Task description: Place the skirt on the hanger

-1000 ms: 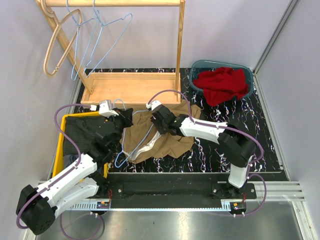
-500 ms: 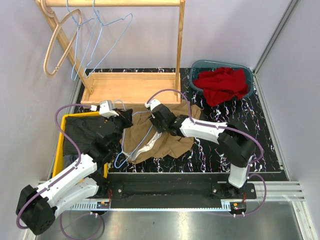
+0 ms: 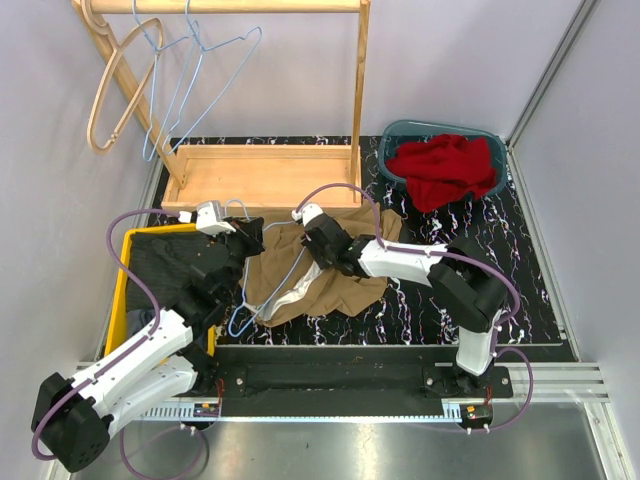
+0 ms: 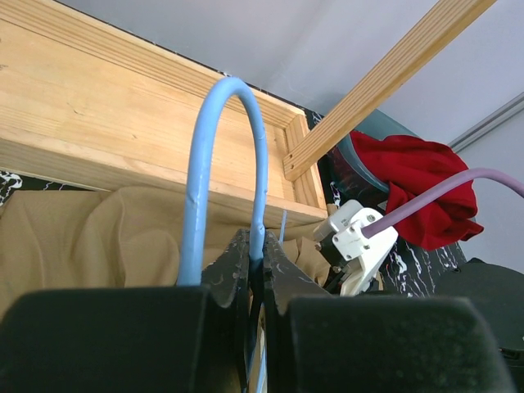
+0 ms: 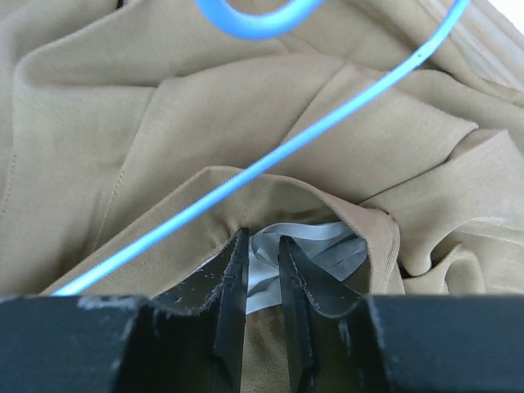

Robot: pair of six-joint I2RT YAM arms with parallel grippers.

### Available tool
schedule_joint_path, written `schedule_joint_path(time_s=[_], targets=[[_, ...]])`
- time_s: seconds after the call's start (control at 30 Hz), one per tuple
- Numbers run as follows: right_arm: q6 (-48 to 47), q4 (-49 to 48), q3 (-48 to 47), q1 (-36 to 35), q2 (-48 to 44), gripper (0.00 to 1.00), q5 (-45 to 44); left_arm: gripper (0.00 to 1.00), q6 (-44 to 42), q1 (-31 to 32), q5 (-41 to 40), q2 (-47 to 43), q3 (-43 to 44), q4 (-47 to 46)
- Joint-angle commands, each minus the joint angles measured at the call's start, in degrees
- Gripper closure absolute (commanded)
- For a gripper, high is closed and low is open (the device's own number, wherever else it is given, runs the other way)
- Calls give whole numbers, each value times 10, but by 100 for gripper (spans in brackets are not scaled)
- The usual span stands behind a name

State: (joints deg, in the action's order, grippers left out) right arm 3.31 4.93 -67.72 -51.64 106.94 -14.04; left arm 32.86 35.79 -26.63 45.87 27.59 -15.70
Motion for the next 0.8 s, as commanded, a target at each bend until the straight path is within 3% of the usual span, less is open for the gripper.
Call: schedule_joint_path(time_s=[0.0, 0.1, 0.13, 0.2, 0.57, 0.77], targets=[[18, -25, 10, 11, -2, 72, 4, 100, -2, 2, -18, -8, 21, -20], [21, -33, 15, 14, -8, 84, 2, 100, -3, 2, -18, -9, 22, -17], [22, -37, 16, 14, -10, 93, -3, 100, -4, 2, -18, -9, 23, -17], [23, -37, 17, 15, -24, 99, -10, 100, -5, 2, -17, -10, 23, -14], [33, 3, 26, 37, -145, 100, 9, 100, -15, 2, -4, -31, 17, -4], [34, 34, 16, 47, -166, 100, 20, 100, -27, 2, 14, -39, 18, -6]])
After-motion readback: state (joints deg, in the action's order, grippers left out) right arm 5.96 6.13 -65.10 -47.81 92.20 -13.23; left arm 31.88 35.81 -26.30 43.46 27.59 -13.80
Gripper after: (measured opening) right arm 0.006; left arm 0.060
